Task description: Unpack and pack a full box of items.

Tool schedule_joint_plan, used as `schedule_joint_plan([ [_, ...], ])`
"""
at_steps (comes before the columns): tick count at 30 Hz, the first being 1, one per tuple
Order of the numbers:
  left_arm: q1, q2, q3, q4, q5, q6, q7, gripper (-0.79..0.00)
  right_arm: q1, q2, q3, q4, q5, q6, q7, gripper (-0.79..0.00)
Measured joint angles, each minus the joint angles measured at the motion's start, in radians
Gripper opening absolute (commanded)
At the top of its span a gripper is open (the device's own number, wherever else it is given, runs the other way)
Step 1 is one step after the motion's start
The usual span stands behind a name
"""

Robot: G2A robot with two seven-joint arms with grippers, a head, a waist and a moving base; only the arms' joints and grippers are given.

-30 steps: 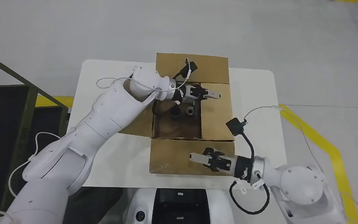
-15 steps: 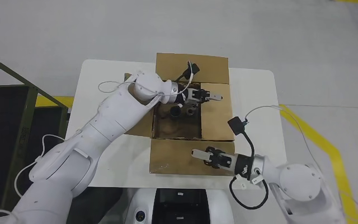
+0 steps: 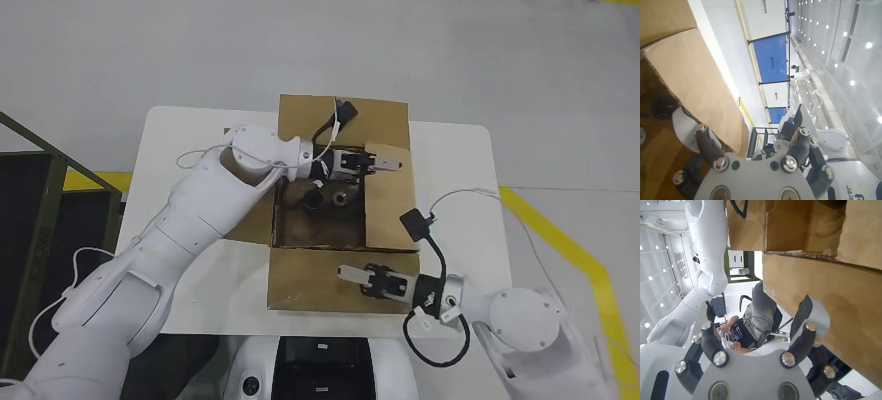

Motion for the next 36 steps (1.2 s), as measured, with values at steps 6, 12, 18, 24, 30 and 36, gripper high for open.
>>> schedule_joint_plan([
  [6,0.025,0.003,-0.040,-0.028,-0.055,-0.016,-0.030,0.000,0.028,-0.003,-0.035,0.039,0.013,0.016,-0.048,0.000],
  [12,0.040,0.002,-0.074,-0.032,-0.123,-0.038,-0.057,0.000,0.039,-0.006,-0.023,0.079,0.048,-0.008,-0.132,0.000],
  [18,0.047,-0.003,-0.084,-0.038,-0.136,-0.059,-0.070,0.000,0.042,-0.008,-0.014,0.101,0.074,-0.042,-0.196,0.000],
  [24,0.044,0.001,-0.082,-0.027,-0.055,-0.004,-0.086,0.000,0.004,-0.001,0.024,0.065,0.084,-0.055,-0.192,0.000],
  [30,0.042,-0.006,-0.058,0.014,0.005,0.038,-0.062,0.000,-0.033,0.008,0.055,0.021,0.089,-0.071,-0.166,0.000],
  [36,0.032,-0.009,-0.063,0.039,0.048,0.049,-0.024,0.000,-0.054,0.013,0.067,-0.005,0.085,-0.080,-0.157,0.000],
])
